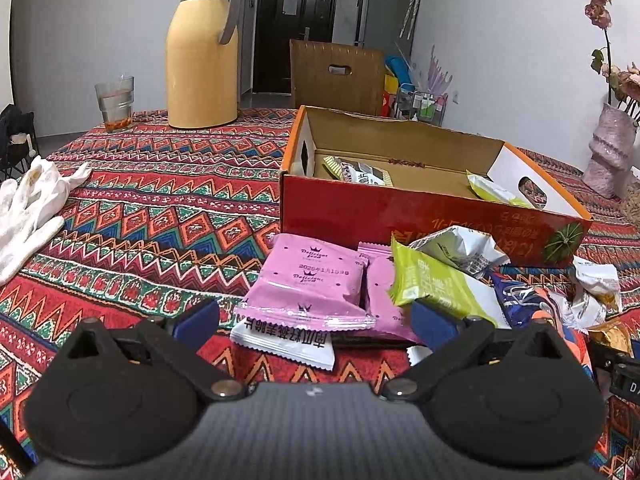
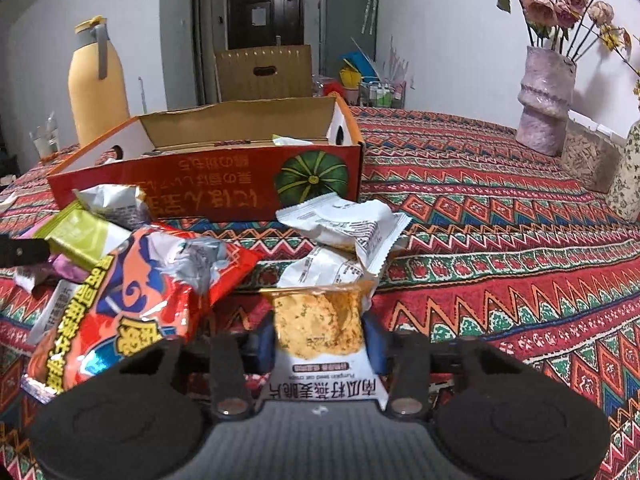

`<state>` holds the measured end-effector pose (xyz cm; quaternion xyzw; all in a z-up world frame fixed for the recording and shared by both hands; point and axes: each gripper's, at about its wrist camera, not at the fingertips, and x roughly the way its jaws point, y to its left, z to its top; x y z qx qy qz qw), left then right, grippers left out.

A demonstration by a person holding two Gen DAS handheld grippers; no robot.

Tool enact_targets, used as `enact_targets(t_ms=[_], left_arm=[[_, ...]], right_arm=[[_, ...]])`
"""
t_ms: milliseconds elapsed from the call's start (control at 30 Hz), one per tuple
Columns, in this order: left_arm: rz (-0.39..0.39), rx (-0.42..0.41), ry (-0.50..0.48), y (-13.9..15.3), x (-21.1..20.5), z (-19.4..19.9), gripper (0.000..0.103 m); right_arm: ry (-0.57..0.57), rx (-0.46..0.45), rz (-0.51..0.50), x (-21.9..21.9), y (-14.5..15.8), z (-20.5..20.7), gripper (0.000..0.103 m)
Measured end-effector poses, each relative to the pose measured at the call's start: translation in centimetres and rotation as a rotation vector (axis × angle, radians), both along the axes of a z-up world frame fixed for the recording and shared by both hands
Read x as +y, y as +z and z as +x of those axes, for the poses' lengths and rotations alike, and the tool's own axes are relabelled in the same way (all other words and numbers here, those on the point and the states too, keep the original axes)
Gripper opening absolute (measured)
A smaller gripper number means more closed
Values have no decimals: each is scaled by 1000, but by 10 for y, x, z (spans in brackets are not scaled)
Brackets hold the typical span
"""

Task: Organize snacks
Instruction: 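Grasp a white cracker packet with the left gripper while the right gripper holds its packet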

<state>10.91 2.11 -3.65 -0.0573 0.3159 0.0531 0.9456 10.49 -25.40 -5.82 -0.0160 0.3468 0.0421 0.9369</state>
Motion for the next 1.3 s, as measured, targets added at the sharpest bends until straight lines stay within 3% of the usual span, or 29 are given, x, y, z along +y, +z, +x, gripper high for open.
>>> enact_targets(t_ms=[267, 800, 1300], left_arm=[[10, 34, -18, 6, -10, -4, 103], [69, 134, -127, -5, -77, 5, 103], [79, 183, -85, -21, -90, 15, 103]], right_arm=[[-9, -62, 50, -9, 11, -11, 40], [-20, -107, 125, -40, 9, -18, 40], [37, -119, 195, -43, 3, -22, 40]])
